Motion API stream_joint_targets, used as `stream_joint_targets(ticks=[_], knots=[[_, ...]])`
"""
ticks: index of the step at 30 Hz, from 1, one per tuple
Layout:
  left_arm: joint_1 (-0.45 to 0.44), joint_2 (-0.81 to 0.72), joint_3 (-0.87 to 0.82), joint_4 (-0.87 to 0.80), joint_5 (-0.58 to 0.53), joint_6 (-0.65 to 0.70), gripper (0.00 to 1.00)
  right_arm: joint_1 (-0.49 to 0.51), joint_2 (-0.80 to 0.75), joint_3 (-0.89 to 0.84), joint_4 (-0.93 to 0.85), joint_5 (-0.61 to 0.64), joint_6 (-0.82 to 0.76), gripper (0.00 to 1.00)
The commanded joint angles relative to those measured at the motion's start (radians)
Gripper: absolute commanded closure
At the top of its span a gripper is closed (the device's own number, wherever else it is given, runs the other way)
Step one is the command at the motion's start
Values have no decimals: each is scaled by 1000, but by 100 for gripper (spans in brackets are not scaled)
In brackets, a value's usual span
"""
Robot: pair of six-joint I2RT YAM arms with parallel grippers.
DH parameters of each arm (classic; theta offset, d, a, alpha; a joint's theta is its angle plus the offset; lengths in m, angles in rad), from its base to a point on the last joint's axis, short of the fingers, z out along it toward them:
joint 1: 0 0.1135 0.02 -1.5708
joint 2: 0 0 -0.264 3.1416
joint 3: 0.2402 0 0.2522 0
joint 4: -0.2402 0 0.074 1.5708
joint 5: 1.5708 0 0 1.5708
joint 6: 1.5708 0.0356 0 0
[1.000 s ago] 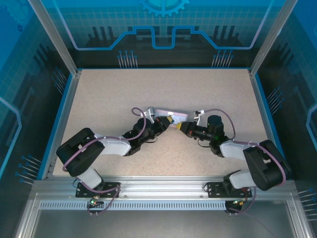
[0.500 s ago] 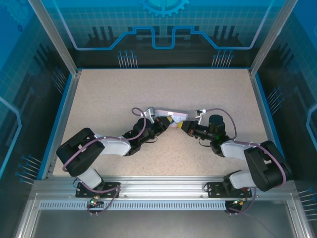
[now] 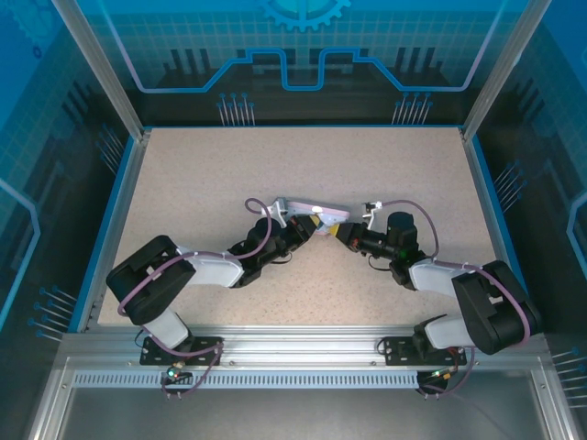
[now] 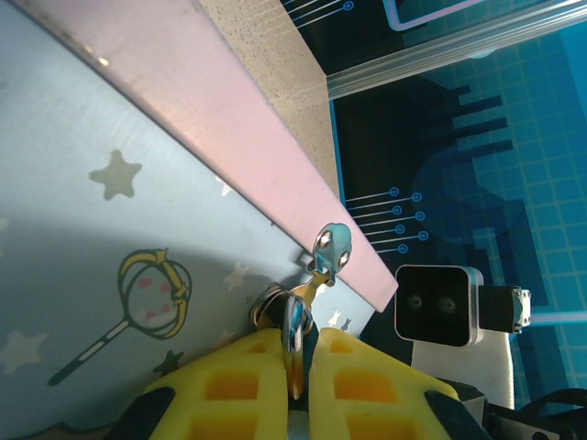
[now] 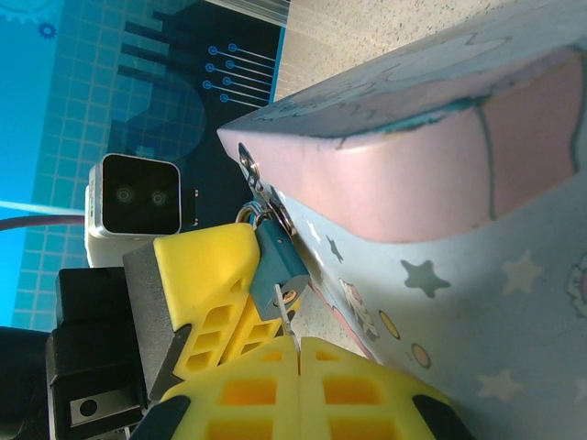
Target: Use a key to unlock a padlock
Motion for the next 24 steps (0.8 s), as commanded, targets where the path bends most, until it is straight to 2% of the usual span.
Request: stream_joint_targets(ticks=[1, 8, 24], knots=[[-10, -3, 36, 82, 2, -1, 100, 2, -32, 2, -53, 17, -37, 100], [-10, -5, 36, 82, -3, 0, 100, 3, -64, 2, -90, 17, -51, 100], [-9, -2, 39, 89, 7, 0, 100, 33, 9, 26, -16, 12, -27, 100]])
